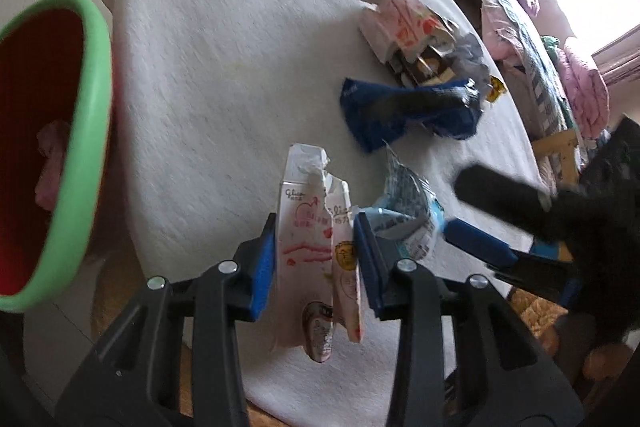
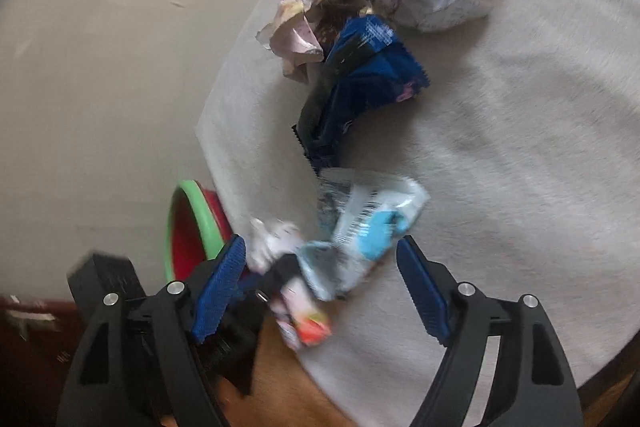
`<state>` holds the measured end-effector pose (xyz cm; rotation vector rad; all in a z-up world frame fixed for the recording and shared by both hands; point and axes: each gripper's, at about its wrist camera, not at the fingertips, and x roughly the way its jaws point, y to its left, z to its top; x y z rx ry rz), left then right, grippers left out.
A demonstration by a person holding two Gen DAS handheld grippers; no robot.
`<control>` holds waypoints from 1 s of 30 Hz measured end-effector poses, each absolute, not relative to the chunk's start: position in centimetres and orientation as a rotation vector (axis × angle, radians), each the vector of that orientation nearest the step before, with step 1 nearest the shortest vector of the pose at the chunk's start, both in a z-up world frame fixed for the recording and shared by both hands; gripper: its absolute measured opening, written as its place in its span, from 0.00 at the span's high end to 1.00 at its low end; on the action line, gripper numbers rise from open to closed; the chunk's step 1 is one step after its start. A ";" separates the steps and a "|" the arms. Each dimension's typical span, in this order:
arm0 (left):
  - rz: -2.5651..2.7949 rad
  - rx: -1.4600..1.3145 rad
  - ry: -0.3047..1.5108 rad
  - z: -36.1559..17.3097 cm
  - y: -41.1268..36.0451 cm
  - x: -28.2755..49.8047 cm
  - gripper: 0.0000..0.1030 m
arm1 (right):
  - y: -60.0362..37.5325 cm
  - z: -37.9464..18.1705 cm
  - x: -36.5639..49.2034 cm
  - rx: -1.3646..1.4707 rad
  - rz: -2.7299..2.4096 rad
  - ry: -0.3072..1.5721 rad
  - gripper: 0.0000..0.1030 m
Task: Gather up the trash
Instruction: 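Grasp the silver-and-blue wrapper with the right gripper while the left holds the carton, then carry the white carton and silver wrapper over the red bin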
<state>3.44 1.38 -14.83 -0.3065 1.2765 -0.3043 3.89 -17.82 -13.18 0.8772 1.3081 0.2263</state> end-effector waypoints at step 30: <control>-0.291 -0.066 1.099 -9.4 -1.2 2.4 0.65 | -20.5 -8.5 2.2 0.549 0.129 1.140 0.76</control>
